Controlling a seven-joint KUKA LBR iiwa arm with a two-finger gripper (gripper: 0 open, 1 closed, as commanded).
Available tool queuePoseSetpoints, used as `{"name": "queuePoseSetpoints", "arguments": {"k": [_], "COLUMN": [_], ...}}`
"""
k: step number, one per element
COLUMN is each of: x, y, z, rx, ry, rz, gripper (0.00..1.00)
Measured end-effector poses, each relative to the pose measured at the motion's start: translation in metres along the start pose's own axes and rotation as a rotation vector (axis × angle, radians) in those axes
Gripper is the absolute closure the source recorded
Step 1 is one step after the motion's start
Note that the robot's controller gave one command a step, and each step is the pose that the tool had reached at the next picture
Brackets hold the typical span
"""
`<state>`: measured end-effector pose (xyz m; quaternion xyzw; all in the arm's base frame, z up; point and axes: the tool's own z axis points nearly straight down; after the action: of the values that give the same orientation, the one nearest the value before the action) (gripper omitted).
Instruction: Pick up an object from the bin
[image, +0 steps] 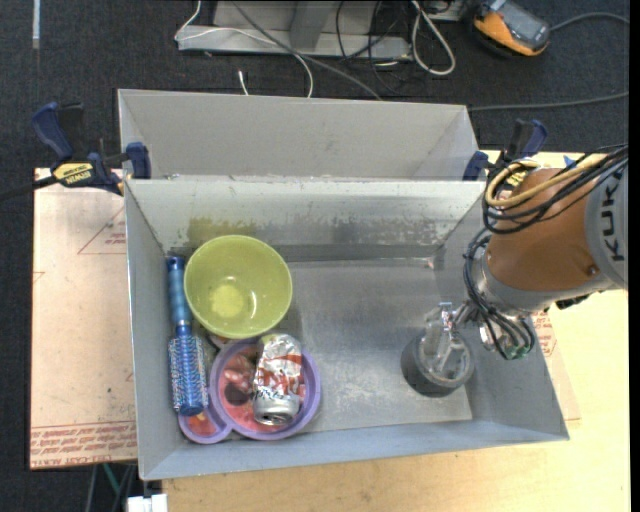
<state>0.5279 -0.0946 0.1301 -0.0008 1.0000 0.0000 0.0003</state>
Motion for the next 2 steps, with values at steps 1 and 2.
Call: {"name": "queuePoseSetpoints", "arguments": {"k": [1,2], "x": [0.0202,0.0222], "y": [0.0020,0.0033], "z": [0.0289,0.0353], "rx": [0.002,0.005], "ry": [-0.016,-0.008], "rz": [-0.149,-0.060], "gripper": [1.00,1.00]}}
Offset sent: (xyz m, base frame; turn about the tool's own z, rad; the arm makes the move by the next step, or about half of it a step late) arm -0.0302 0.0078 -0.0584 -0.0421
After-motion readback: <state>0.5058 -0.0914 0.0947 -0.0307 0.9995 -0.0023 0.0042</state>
